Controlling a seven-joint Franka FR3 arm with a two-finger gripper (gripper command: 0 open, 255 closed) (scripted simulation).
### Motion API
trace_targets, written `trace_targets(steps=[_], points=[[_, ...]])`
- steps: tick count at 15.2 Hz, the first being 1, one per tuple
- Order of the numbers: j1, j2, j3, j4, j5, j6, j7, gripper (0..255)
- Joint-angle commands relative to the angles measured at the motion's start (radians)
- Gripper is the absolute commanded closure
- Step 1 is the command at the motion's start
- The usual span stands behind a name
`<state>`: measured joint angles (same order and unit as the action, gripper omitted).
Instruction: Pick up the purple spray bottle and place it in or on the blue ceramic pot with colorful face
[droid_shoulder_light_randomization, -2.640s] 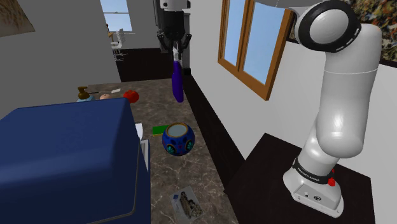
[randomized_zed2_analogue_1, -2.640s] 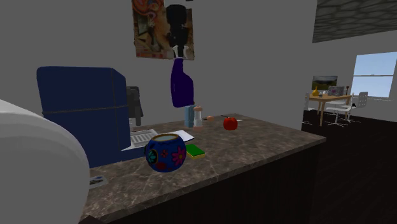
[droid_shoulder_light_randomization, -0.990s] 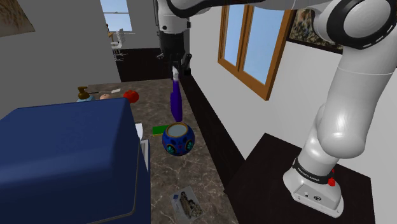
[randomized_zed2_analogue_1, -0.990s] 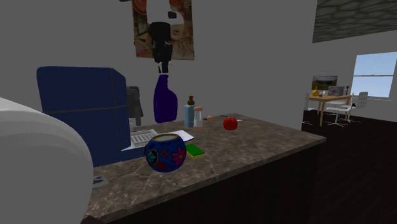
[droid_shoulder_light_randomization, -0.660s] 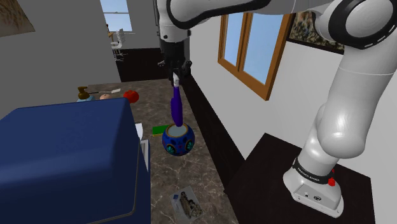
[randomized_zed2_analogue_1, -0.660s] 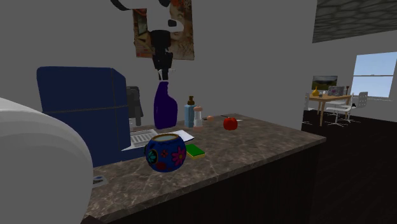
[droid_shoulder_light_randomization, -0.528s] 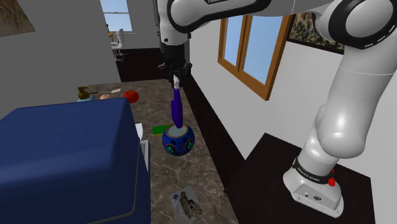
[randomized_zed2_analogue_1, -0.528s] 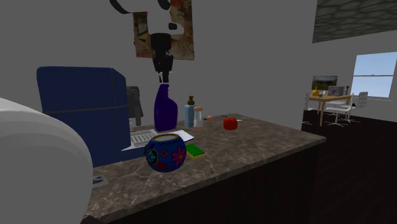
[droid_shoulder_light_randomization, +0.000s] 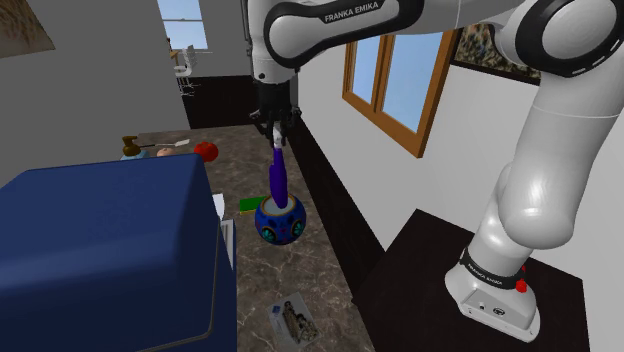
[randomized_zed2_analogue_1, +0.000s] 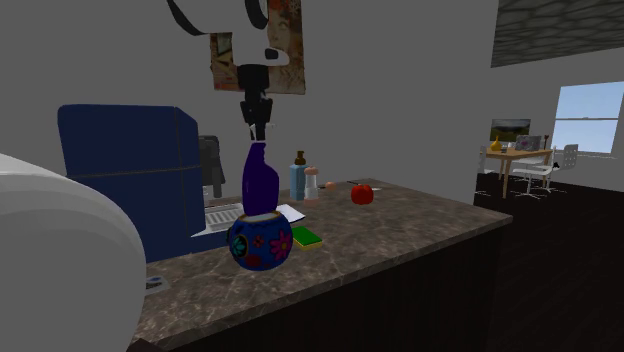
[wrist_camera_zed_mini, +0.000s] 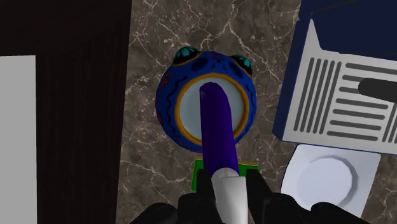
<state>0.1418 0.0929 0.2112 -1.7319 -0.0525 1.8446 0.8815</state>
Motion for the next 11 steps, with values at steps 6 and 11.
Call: trace_targets(steps=[6, 11], points=[[0.000, 0.000, 0.000, -0.001, 0.000, 0.001, 0.000, 0], [0.001, -0.002, 0.001, 0.030, 0.001, -0.032, -0.001, 0]])
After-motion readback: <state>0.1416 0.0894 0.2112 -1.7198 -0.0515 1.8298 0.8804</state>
